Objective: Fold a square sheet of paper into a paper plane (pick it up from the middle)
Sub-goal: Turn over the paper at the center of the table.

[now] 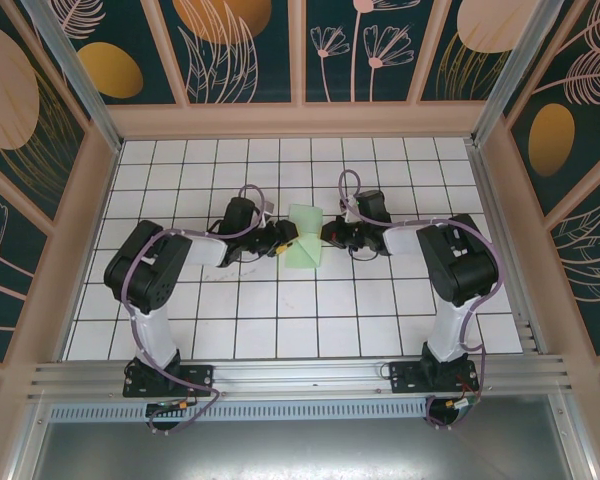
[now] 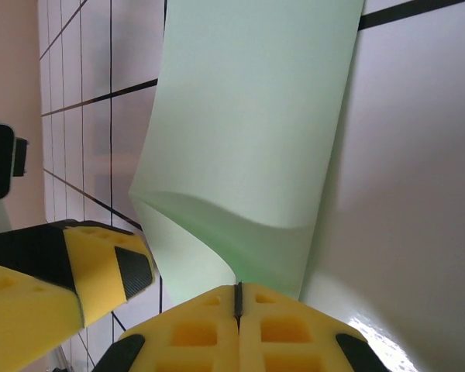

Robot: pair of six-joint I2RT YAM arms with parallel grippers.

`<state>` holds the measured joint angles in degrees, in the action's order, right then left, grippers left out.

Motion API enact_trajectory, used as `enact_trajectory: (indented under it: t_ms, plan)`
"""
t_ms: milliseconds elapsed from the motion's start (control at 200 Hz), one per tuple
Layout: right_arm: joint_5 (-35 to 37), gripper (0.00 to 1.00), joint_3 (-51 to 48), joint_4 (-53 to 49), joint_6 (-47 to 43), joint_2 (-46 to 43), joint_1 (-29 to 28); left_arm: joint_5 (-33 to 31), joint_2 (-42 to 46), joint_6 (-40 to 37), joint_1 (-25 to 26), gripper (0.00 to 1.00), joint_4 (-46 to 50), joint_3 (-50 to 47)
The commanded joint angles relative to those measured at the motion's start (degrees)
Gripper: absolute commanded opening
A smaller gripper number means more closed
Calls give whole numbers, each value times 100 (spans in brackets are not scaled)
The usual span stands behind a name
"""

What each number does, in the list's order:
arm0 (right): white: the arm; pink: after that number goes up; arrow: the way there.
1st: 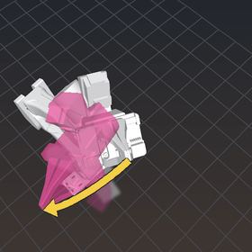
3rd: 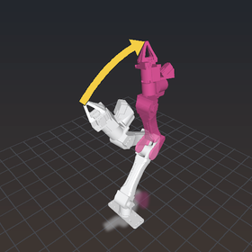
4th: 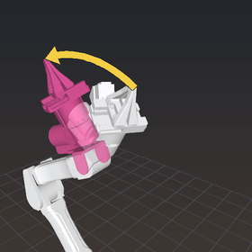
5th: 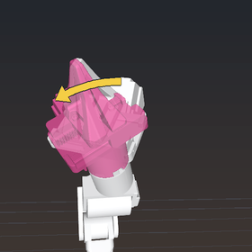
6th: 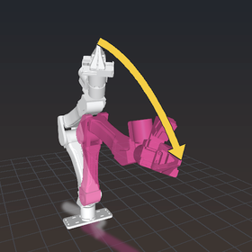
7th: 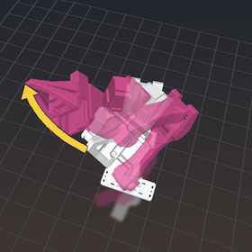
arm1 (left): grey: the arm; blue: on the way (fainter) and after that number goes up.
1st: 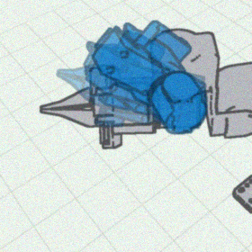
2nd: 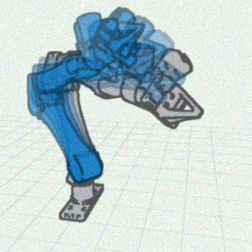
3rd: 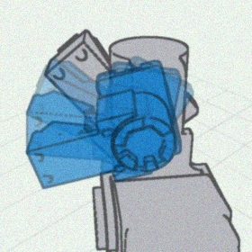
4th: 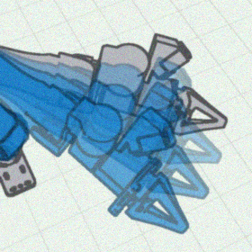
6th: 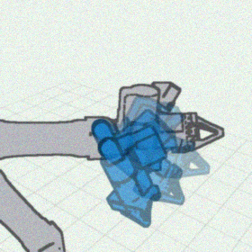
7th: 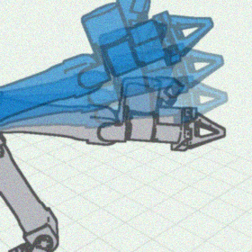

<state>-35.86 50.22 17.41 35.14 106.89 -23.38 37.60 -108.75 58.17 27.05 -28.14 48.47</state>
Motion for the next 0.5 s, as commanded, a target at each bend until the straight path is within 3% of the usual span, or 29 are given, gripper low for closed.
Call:
enact_trajectory:
  t_ms: [0,495]
  plan:
    - [35,5,-90,246,72,-153,21,216,-224,-43,54,50,-201,216]
    - [43,8,-152,210,125,-342,74,377,-753,-329,64,24,-197,690]
